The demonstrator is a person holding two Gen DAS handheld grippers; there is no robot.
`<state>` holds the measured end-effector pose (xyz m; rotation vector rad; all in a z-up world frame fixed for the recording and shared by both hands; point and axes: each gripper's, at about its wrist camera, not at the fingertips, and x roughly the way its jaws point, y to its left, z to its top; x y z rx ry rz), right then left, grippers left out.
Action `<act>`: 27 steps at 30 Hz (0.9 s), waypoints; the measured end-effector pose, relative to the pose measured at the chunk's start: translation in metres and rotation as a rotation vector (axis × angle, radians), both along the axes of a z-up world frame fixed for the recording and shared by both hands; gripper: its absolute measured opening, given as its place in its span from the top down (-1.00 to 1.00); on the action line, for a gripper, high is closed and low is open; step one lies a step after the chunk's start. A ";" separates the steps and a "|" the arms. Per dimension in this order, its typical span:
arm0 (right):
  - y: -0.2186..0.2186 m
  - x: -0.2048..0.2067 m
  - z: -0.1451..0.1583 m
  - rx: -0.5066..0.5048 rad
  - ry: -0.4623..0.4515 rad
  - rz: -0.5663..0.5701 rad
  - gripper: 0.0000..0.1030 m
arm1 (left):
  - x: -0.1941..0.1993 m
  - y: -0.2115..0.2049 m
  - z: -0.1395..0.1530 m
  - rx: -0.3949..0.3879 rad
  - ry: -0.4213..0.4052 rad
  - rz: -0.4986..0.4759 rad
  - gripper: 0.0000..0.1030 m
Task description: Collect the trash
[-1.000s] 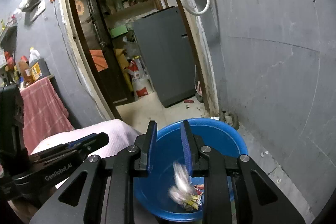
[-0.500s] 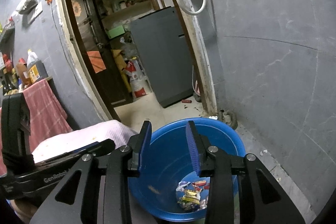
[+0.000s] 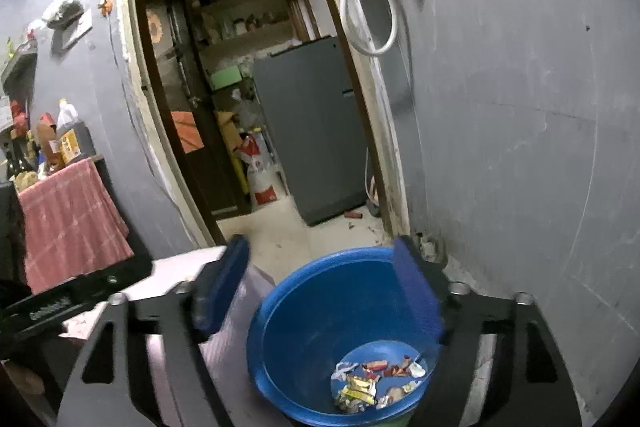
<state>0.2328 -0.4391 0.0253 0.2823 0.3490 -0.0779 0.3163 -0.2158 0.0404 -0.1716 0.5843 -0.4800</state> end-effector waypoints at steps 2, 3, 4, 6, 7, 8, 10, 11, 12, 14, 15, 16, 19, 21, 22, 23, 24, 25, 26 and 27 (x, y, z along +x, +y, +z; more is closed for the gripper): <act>0.003 -0.002 0.004 -0.009 -0.014 0.001 -0.59 | -0.007 0.009 0.007 0.002 -0.044 0.020 -0.91; 0.004 -0.003 0.005 -0.013 -0.019 0.001 -0.65 | -0.009 0.011 0.009 0.005 -0.054 0.022 -0.91; 0.006 -0.005 0.007 -0.018 -0.029 0.001 -0.67 | -0.012 0.014 0.012 0.012 -0.067 0.029 -0.91; 0.010 -0.008 0.011 -0.026 -0.042 0.005 -0.79 | -0.018 0.021 0.016 0.022 -0.095 0.046 -0.91; 0.013 -0.009 0.013 -0.033 -0.050 0.007 -0.85 | -0.021 0.025 0.018 0.023 -0.110 0.052 -0.92; 0.014 -0.010 0.015 -0.039 -0.056 0.008 -0.99 | -0.025 0.030 0.020 0.024 -0.123 0.059 -0.94; 0.020 -0.012 0.019 -0.052 -0.077 0.013 -1.00 | -0.033 0.037 0.023 0.026 -0.142 0.076 -0.96; 0.023 -0.012 0.022 -0.057 -0.080 0.016 -1.00 | -0.036 0.041 0.025 0.028 -0.149 0.084 -0.96; 0.025 -0.013 0.025 -0.062 -0.079 0.020 -1.00 | -0.038 0.044 0.027 0.029 -0.155 0.089 -0.96; 0.033 -0.016 0.032 -0.085 -0.084 0.027 -1.00 | -0.044 0.052 0.032 0.034 -0.173 0.104 -0.96; 0.036 -0.017 0.035 -0.093 -0.086 0.030 -1.00 | -0.048 0.055 0.034 0.037 -0.182 0.110 -0.96; 0.042 -0.021 0.039 -0.106 -0.094 0.038 -1.00 | -0.052 0.060 0.036 0.040 -0.193 0.117 -0.96; 0.056 -0.033 0.044 -0.138 -0.111 0.068 -1.00 | -0.064 0.070 0.042 0.045 -0.218 0.126 -0.96; 0.065 -0.043 0.045 -0.160 -0.120 0.075 -1.00 | -0.075 0.076 0.043 0.055 -0.229 0.138 -0.96; 0.070 -0.050 0.046 -0.163 -0.132 0.072 -1.00 | -0.080 0.078 0.042 0.057 -0.234 0.143 -0.96; 0.074 -0.058 0.046 -0.158 -0.145 0.079 -1.00 | -0.086 0.082 0.042 0.056 -0.237 0.145 -0.96; 0.076 -0.062 0.047 -0.156 -0.152 0.084 -1.00 | -0.091 0.084 0.041 0.051 -0.238 0.144 -0.96; 0.080 -0.070 0.047 -0.158 -0.161 0.083 -1.00 | -0.098 0.089 0.040 0.041 -0.238 0.148 -0.96; 0.083 -0.076 0.047 -0.164 -0.164 0.081 -1.00 | -0.103 0.092 0.040 0.032 -0.238 0.153 -0.96; 0.087 -0.082 0.047 -0.172 -0.167 0.080 -1.00 | -0.110 0.097 0.039 0.026 -0.238 0.159 -0.96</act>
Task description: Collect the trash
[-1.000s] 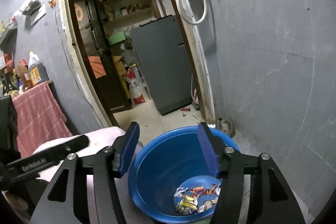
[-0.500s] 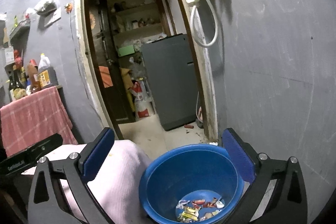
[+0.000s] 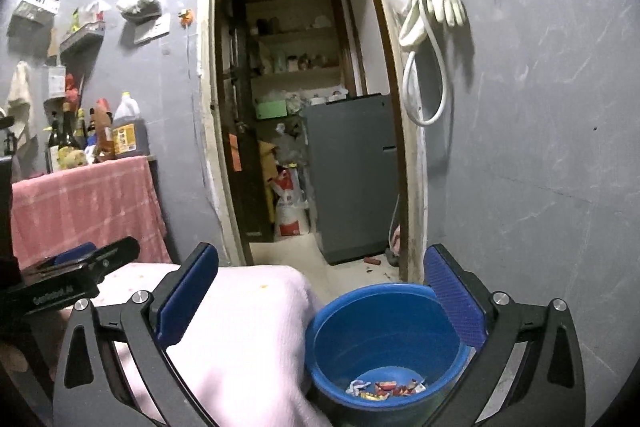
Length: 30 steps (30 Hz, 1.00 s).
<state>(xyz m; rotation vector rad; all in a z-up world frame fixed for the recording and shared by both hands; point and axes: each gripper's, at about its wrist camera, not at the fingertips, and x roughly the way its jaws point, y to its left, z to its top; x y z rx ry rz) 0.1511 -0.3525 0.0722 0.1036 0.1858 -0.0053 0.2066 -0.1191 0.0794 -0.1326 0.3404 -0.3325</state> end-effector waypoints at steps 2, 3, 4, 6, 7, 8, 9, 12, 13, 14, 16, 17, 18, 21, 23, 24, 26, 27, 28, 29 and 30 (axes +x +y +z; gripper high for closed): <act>0.007 -0.014 0.000 -0.010 -0.008 -0.011 -1.00 | -0.011 0.008 0.000 -0.003 -0.005 0.003 -0.96; 0.008 -0.019 -0.001 -0.010 -0.012 -0.012 -1.00 | -0.018 0.011 0.000 -0.001 -0.013 0.005 -0.96; 0.011 -0.026 0.000 -0.012 -0.019 -0.009 -1.00 | -0.025 0.014 0.000 0.008 -0.022 0.010 -0.96; 0.016 -0.039 0.000 -0.019 -0.031 -0.016 -1.00 | -0.038 0.019 -0.001 0.023 -0.034 0.016 -0.96; 0.018 -0.044 0.000 -0.021 -0.033 -0.017 -1.00 | -0.043 0.021 -0.001 0.029 -0.036 0.022 -0.96; 0.020 -0.050 0.000 -0.023 -0.036 -0.019 -1.00 | -0.049 0.024 -0.002 0.035 -0.036 0.028 -0.96; 0.021 -0.053 0.000 -0.023 -0.036 -0.021 -1.00 | -0.054 0.027 -0.003 0.038 -0.034 0.033 -0.96; 0.025 -0.067 -0.002 -0.013 -0.039 -0.026 -1.00 | -0.067 0.035 -0.009 0.035 -0.016 0.039 -0.96; 0.027 -0.070 -0.003 -0.010 -0.037 -0.025 -1.00 | -0.071 0.038 -0.011 0.036 -0.011 0.042 -0.96; 0.028 -0.073 -0.004 -0.009 -0.036 -0.024 -1.00 | -0.076 0.040 -0.013 0.043 -0.007 0.049 -0.96; 0.034 -0.082 -0.007 -0.009 -0.038 -0.027 -1.00 | -0.083 0.044 -0.017 0.056 -0.005 0.056 -0.96; 0.036 -0.085 -0.008 -0.009 -0.038 -0.028 -1.00 | -0.087 0.046 -0.018 0.064 -0.005 0.061 -0.96; 0.038 -0.087 -0.009 -0.009 -0.038 -0.027 -1.00 | -0.090 0.048 -0.020 0.070 -0.005 0.066 -0.96; 0.044 -0.097 -0.016 -0.022 -0.027 -0.030 -1.00 | -0.100 0.056 -0.026 0.078 -0.011 0.079 -0.96; 0.046 -0.100 -0.019 -0.025 -0.021 -0.035 -1.00 | -0.107 0.059 -0.031 0.082 -0.013 0.086 -0.96; 0.048 -0.104 -0.022 -0.026 -0.019 -0.037 -1.00 | -0.110 0.061 -0.034 0.085 -0.014 0.091 -0.96; 0.052 -0.109 -0.027 -0.034 -0.017 -0.036 -1.00 | -0.116 0.065 -0.040 0.084 -0.014 0.096 -0.96; 0.052 -0.111 -0.029 -0.036 -0.016 -0.031 -1.00 | -0.119 0.066 -0.043 0.080 -0.012 0.093 -0.96; 0.053 -0.113 -0.032 -0.037 -0.011 -0.023 -1.00 | -0.121 0.067 -0.045 0.079 -0.010 0.092 -0.96; 0.055 -0.114 -0.034 -0.038 -0.007 -0.017 -1.00 | -0.124 0.068 -0.047 0.081 -0.009 0.091 -0.96; 0.055 -0.116 -0.036 -0.040 -0.007 -0.013 -1.00 | -0.127 0.069 -0.049 0.085 -0.011 0.092 -0.96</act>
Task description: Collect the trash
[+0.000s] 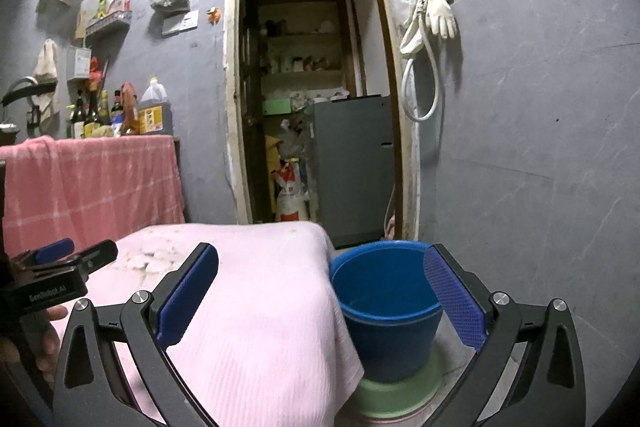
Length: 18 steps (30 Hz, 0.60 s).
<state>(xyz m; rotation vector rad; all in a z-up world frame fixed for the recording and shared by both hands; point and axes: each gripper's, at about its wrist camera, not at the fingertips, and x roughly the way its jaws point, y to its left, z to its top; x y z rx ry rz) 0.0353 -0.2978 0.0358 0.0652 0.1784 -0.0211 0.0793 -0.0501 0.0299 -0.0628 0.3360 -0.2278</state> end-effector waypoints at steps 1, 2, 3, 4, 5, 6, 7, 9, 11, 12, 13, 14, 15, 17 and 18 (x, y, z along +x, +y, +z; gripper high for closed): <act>0.001 -0.002 -0.002 -0.004 0.001 0.005 -1.00 | -0.003 0.000 -0.001 0.004 -0.003 0.004 -0.96; 0.002 -0.004 -0.004 -0.008 0.001 0.005 -1.00 | -0.006 0.000 -0.003 0.011 -0.010 0.008 -0.96; 0.005 -0.005 -0.005 -0.016 0.001 0.005 -1.00 | -0.009 -0.001 -0.005 0.015 -0.013 0.010 -0.96; 0.006 -0.006 -0.006 -0.021 0.002 0.003 -1.00 | -0.011 -0.001 -0.008 0.018 -0.016 0.010 -0.96; 0.007 -0.007 -0.008 -0.028 0.005 -0.001 -1.00 | -0.013 -0.001 -0.009 0.019 -0.017 0.010 -0.96; 0.008 -0.008 -0.010 -0.031 0.007 -0.001 -1.00 | -0.016 -0.002 -0.011 0.023 -0.020 0.006 -0.96; 0.009 -0.010 -0.012 -0.034 0.008 -0.001 -1.00 | -0.017 -0.001 -0.012 0.027 -0.024 0.005 -0.96; 0.009 -0.012 -0.015 -0.037 0.009 -0.005 -1.00 | -0.021 -0.002 -0.014 0.036 -0.033 0.003 -0.96; 0.010 -0.015 -0.018 -0.041 0.005 -0.006 -1.00 | -0.024 -0.004 -0.016 0.043 -0.032 -0.002 -0.96; 0.009 -0.015 -0.018 -0.042 0.007 -0.006 -1.00 | -0.025 -0.005 -0.017 0.044 -0.027 -0.005 -0.96; 0.010 -0.016 -0.020 -0.045 0.009 -0.008 -1.00 | -0.025 -0.005 -0.018 0.043 -0.024 -0.006 -0.96; 0.010 -0.017 -0.022 -0.046 0.010 -0.007 -1.00 | -0.026 -0.005 -0.018 0.041 -0.022 -0.006 -0.96; 0.010 -0.019 -0.024 -0.049 0.011 -0.007 -1.00 | -0.026 -0.005 -0.019 0.037 -0.016 -0.009 -0.96; 0.009 -0.021 -0.026 -0.050 0.011 -0.009 -1.00 | -0.026 -0.005 -0.021 0.031 -0.003 -0.018 -0.96; 0.009 -0.021 -0.026 -0.048 0.010 -0.007 -1.00 | -0.027 -0.006 -0.023 0.030 -0.002 -0.024 -0.96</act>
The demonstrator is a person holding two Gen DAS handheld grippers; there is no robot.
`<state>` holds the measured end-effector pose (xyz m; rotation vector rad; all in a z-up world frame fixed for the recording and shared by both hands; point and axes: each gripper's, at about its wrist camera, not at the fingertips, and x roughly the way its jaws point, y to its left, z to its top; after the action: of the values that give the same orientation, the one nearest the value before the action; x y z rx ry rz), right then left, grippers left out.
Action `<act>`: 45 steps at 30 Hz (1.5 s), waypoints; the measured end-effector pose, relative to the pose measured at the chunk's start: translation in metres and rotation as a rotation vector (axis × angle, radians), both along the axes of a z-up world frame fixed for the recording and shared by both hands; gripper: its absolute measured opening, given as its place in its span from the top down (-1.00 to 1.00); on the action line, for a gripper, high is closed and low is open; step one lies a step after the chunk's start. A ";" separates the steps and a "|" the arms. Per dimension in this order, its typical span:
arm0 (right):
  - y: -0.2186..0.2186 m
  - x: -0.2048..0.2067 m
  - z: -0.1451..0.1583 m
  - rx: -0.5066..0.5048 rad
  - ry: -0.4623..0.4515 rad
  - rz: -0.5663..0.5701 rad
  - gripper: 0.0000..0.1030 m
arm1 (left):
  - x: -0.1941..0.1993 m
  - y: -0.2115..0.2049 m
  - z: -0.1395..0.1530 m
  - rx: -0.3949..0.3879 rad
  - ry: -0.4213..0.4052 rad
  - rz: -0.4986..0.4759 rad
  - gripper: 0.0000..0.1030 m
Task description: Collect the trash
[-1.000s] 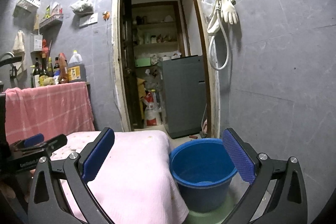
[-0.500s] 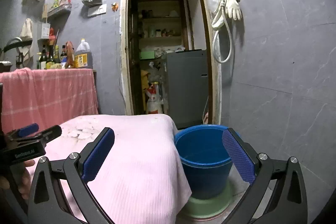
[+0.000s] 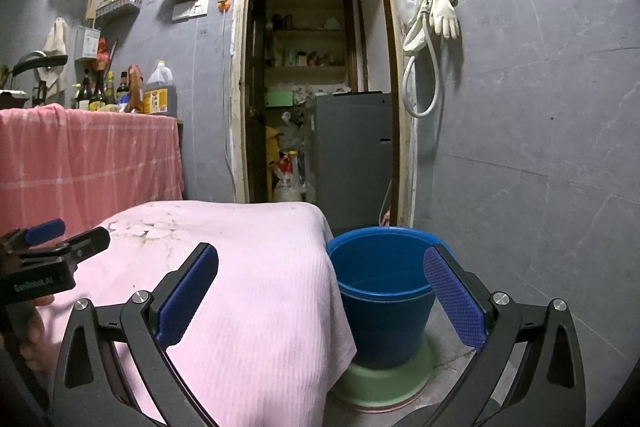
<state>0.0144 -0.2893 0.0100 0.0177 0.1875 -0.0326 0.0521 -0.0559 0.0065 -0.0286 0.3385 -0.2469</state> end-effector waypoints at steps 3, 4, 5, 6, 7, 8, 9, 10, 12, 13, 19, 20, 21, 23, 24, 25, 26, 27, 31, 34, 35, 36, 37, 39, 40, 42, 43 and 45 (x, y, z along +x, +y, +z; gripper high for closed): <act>0.000 -0.001 -0.002 -0.003 0.002 -0.006 -1.00 | -0.003 -0.003 -0.005 0.015 0.002 -0.013 -0.96; -0.001 -0.002 -0.004 -0.006 0.004 -0.009 -1.00 | -0.004 -0.004 -0.008 0.020 0.001 -0.013 -0.96; -0.001 -0.002 -0.006 -0.009 0.006 -0.012 -1.00 | -0.005 -0.004 -0.010 0.020 -0.001 -0.011 -0.96; -0.001 -0.004 -0.007 -0.011 0.005 -0.013 -1.00 | -0.005 -0.004 -0.012 0.019 -0.002 -0.012 -0.96; -0.001 -0.004 -0.009 -0.013 0.006 -0.014 -1.00 | -0.006 -0.004 -0.013 0.018 -0.004 -0.011 -0.96; -0.001 -0.005 -0.010 -0.014 0.005 -0.015 -1.00 | -0.006 -0.003 -0.015 0.015 -0.006 -0.009 -0.96; -0.001 -0.005 -0.012 -0.017 0.004 -0.016 -1.00 | -0.006 -0.002 -0.016 0.010 -0.007 -0.010 -0.96; 0.000 -0.005 -0.013 -0.020 0.003 -0.017 -1.00 | -0.006 -0.002 -0.017 0.008 -0.008 -0.010 -0.96; 0.000 -0.006 -0.016 -0.026 -0.001 -0.018 -1.00 | -0.006 0.000 -0.018 -0.003 -0.011 -0.013 -0.96; 0.001 -0.005 -0.017 -0.030 -0.001 -0.020 -1.00 | -0.007 0.001 -0.018 -0.008 -0.014 -0.015 -0.96; 0.002 -0.003 -0.020 -0.038 -0.002 -0.018 -1.00 | -0.010 -0.002 -0.021 -0.003 -0.024 -0.019 -0.96; 0.001 -0.003 -0.020 -0.035 -0.006 -0.013 -1.00 | -0.010 -0.002 -0.021 -0.001 -0.026 -0.020 -0.96; 0.001 -0.003 -0.021 -0.035 -0.009 -0.014 -1.00 | -0.010 -0.003 -0.021 0.001 -0.026 -0.020 -0.96; 0.001 -0.003 -0.022 -0.037 -0.011 -0.018 -1.00 | -0.010 -0.003 -0.021 0.000 -0.025 -0.018 -0.96; 0.001 -0.003 -0.022 -0.037 -0.012 -0.018 -1.00 | -0.010 -0.002 -0.022 0.000 -0.023 -0.019 -0.96; 0.001 -0.003 -0.022 -0.037 -0.013 -0.019 -1.00 | -0.011 -0.003 -0.022 0.000 -0.022 -0.018 -0.96; 0.001 -0.003 -0.022 -0.037 -0.013 -0.021 -1.00 | -0.011 -0.003 -0.022 0.000 -0.022 -0.017 -0.96; 0.001 -0.004 -0.022 -0.036 -0.014 -0.021 -1.00 | -0.011 -0.003 -0.022 0.000 -0.022 -0.017 -0.96; 0.002 -0.006 -0.023 -0.029 -0.018 -0.024 -1.00 | -0.011 -0.003 -0.022 0.003 -0.020 -0.019 -0.96; 0.001 -0.007 -0.024 -0.025 -0.020 -0.025 -1.00 | -0.011 -0.003 -0.023 0.003 -0.020 -0.019 -0.96; 0.001 -0.007 -0.024 -0.024 -0.021 -0.025 -1.00 | -0.011 -0.003 -0.022 0.003 -0.020 -0.018 -0.96; 0.002 -0.008 -0.024 -0.024 -0.021 -0.025 -1.00 | -0.011 -0.004 -0.022 0.003 -0.020 -0.017 -0.96; 0.002 -0.008 -0.024 -0.024 -0.020 -0.025 -1.00 | -0.011 -0.003 -0.022 0.003 -0.020 -0.019 -0.96; 0.002 -0.008 -0.024 -0.025 -0.020 -0.025 -1.00 | -0.011 -0.003 -0.022 0.003 -0.020 -0.018 -0.96; 0.002 -0.008 -0.024 -0.025 -0.021 -0.025 -1.00 | -0.011 -0.003 -0.023 0.003 -0.020 -0.019 -0.96; 0.002 -0.008 -0.024 -0.025 -0.022 -0.025 -1.00 | -0.011 -0.003 -0.023 0.003 -0.020 -0.019 -0.96; 0.002 -0.008 -0.024 -0.025 -0.021 -0.025 -1.00 | -0.011 -0.003 -0.023 0.003 -0.020 -0.019 -0.96; 0.002 -0.007 -0.024 -0.025 -0.021 -0.025 -1.00 | -0.011 -0.003 -0.023 0.004 -0.020 -0.019 -0.96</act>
<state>0.0069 -0.2873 -0.0142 -0.0040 0.1659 -0.0598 0.0411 -0.0585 -0.0161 -0.0187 0.3193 -0.2650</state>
